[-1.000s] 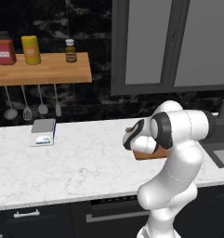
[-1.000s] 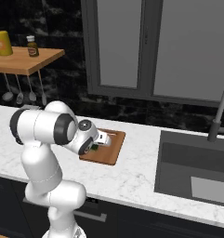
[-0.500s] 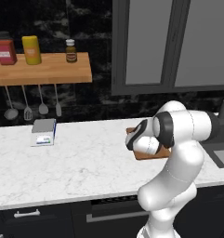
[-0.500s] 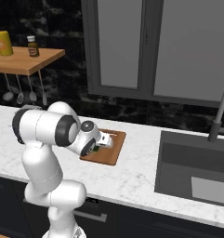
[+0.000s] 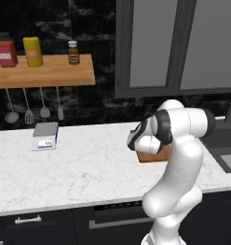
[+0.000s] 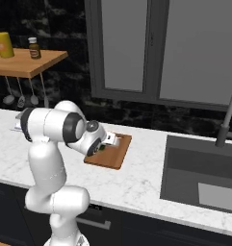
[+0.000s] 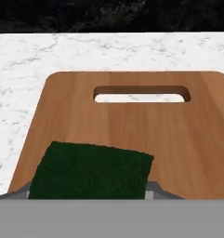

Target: Pick up the sponge from the counter and clean the cutting board by briefly scrubbing or pressing down on the cutting board. Once finished, release the sponge.

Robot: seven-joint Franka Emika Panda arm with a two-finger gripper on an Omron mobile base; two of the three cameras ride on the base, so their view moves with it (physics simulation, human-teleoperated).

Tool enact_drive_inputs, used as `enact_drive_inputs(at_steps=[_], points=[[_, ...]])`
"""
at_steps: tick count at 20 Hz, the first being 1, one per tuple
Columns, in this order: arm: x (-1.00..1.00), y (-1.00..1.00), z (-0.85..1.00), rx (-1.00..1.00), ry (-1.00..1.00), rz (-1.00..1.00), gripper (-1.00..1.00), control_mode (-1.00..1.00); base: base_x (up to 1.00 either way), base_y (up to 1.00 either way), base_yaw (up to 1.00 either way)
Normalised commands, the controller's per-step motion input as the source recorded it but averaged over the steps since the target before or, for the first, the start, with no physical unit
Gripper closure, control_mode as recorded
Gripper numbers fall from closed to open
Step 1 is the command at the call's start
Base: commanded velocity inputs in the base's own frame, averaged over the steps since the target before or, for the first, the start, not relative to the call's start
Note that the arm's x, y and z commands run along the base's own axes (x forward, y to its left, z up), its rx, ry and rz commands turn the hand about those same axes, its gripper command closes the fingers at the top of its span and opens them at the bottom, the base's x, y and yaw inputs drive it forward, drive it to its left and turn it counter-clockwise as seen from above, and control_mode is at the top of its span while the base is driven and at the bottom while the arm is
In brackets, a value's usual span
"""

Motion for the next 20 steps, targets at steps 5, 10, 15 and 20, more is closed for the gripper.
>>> enact_drive_inputs(at_steps=[5, 10, 15, 20], points=[[0.47, -0.30, -0.52, 0.00, -0.18, -0.04, 1.00, -1.00, 0.00, 0.00, 0.00], [0.41, -0.54, -0.50, 0.00, -0.21, 0.00, 1.00, -1.00, 0.00, 0.00, 0.00], [0.42, -0.66, -0.37, 0.00, -0.19, 0.00, 1.00, -1.00, 0.00, 0.00, 0.00], [0.09, -0.81, -0.07, 0.01, 0.02, 0.04, 1.00, -1.00, 0.00, 0.00, 0.00]])
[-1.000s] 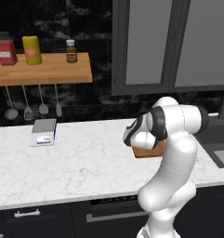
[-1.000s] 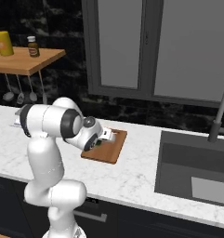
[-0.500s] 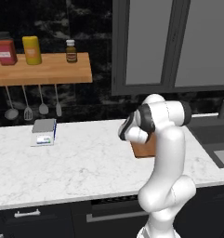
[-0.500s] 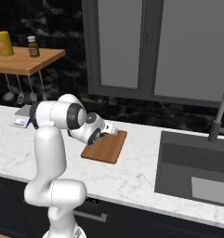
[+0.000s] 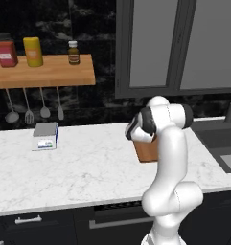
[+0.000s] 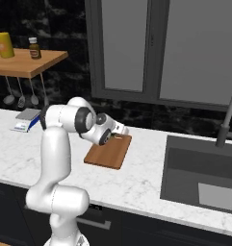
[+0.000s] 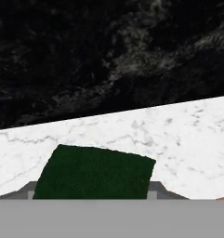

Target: Pick up the sponge from the counter and clean the cutting board by briefly scrubbing or pressing down on the cutting board. Once finished, release the sponge.

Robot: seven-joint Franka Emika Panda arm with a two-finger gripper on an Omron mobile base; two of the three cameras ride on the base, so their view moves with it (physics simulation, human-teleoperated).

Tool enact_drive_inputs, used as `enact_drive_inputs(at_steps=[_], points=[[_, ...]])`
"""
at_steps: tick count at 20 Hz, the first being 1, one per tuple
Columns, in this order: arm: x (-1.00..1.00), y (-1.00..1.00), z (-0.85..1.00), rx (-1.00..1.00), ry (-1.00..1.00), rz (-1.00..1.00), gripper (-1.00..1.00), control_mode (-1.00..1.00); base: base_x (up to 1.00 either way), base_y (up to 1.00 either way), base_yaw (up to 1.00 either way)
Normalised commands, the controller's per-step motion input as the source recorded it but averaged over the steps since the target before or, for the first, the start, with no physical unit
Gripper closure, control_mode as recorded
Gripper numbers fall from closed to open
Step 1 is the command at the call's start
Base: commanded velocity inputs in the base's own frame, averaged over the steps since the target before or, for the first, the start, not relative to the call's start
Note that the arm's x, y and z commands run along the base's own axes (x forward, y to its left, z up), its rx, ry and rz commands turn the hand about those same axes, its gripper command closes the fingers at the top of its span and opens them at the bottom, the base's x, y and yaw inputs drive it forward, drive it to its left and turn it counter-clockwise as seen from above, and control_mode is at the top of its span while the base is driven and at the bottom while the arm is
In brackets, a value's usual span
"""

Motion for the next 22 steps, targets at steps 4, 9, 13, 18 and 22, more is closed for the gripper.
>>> enact_drive_inputs(at_steps=[4, 9, 13, 18, 22], points=[[0.00, -0.96, -0.02, 0.01, 0.01, 0.11, 1.00, -1.00, 0.00, 0.00, 0.00], [-0.02, -0.49, -0.14, 0.00, 0.00, 0.11, 1.00, -1.00, 0.00, 0.00, 0.00], [-0.38, -0.42, -0.37, 0.00, 0.00, 0.11, 1.00, -1.00, 0.00, 0.00, 0.00], [-0.43, -0.27, -0.67, 0.00, 0.06, 0.08, 1.00, -1.00, 0.00, 0.00, 0.00], [-0.47, -0.19, -0.70, 0.00, 0.00, 0.09, 1.00, -1.00, 0.00, 0.00, 0.00]])
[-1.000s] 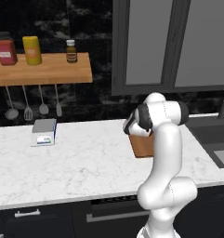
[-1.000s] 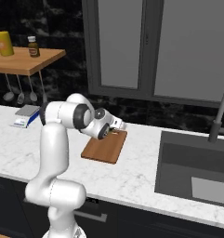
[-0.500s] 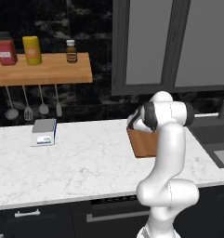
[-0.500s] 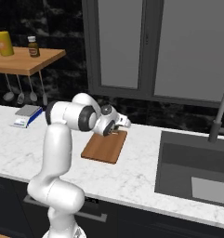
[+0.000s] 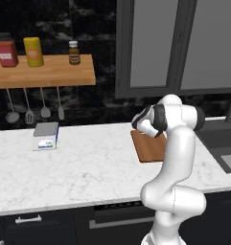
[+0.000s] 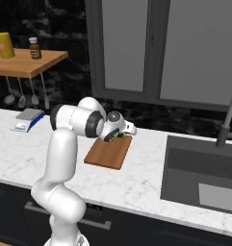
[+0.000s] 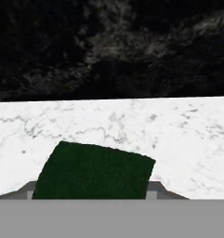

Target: Pick up the sponge from the counter and clean the cutting board by briefly scrubbing or pressing down on the cutting board. Once finished, release the sponge.

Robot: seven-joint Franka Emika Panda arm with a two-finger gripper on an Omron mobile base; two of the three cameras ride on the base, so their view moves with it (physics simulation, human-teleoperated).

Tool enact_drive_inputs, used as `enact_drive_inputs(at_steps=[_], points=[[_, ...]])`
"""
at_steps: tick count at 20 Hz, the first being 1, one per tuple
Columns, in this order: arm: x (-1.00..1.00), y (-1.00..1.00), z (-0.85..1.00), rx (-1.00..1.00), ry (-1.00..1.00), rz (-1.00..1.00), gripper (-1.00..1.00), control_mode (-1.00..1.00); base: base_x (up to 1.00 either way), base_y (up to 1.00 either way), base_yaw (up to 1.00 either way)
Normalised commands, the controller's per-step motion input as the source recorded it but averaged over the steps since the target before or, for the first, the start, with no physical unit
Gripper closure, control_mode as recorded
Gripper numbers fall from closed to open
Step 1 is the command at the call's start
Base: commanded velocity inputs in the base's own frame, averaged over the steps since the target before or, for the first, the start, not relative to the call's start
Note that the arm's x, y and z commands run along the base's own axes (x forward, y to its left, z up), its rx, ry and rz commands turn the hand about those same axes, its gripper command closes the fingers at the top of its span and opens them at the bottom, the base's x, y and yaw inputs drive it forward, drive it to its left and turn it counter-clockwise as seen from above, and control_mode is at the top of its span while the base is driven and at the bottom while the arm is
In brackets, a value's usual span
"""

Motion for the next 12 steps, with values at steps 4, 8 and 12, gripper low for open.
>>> enact_drive_inputs(at_steps=[4, 8, 12], points=[[-0.93, -0.09, -0.65, 0.00, 0.01, 0.06, 1.00, -1.00, 0.00, 0.00, 0.00], [-1.00, 0.00, -0.72, -0.01, 0.05, 0.04, 1.00, -1.00, 0.00, 0.00, 0.00], [-1.00, 0.00, -0.87, -0.02, 0.01, 0.04, 1.00, -1.00, 0.00, 0.00, 0.00]])
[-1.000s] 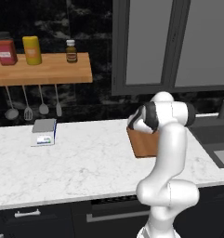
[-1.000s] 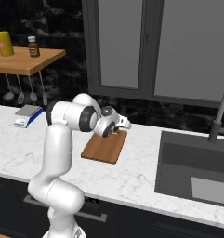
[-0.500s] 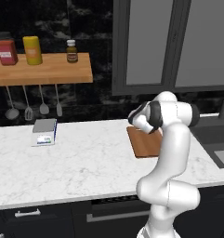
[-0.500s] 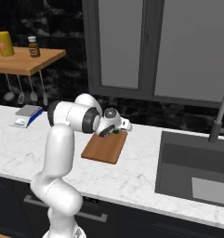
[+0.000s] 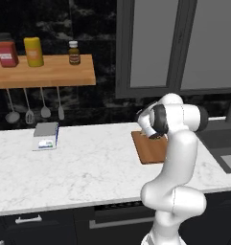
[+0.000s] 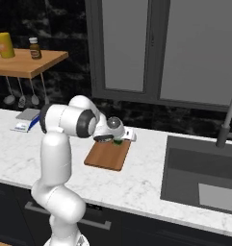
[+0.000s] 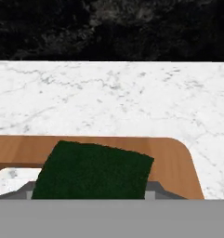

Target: Pick up the sponge from the counter and clean the cutting board by briefly scrubbing or pressing down on the cutting board. Once finished, release the sponge.

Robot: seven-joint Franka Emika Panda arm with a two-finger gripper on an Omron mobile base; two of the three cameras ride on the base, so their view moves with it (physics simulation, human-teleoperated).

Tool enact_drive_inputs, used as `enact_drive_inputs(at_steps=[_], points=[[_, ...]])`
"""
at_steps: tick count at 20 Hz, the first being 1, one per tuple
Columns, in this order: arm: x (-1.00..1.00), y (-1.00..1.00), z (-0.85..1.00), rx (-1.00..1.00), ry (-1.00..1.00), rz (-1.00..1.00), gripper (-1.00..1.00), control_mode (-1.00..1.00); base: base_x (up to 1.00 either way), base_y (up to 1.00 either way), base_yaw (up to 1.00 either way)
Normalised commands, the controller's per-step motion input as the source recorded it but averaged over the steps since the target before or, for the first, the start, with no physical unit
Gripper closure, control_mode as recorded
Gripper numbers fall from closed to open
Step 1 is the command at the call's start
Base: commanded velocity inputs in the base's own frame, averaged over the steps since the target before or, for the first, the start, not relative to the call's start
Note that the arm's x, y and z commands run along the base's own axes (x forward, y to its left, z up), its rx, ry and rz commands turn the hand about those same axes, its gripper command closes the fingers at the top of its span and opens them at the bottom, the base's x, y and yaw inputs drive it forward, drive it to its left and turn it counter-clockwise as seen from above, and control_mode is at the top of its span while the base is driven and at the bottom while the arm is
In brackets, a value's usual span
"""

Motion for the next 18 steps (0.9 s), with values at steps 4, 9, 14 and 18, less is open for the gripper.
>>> enact_drive_inputs(at_steps=[4, 9, 14, 18], points=[[-1.00, 0.00, -0.83, -0.02, 0.00, 0.02, 1.00, -1.00, 0.00, 0.00, 0.00], [-1.00, 0.00, -0.85, -0.02, 0.01, 0.02, 1.00, -1.00, 0.00, 0.00, 0.00], [-1.00, 0.00, -0.84, 0.00, 0.03, 0.03, 1.00, -1.00, 0.00, 0.00, 0.00], [-1.00, 0.00, -0.82, 0.00, 0.05, 0.03, 1.00, -1.00, 0.00, 0.00, 0.00]])
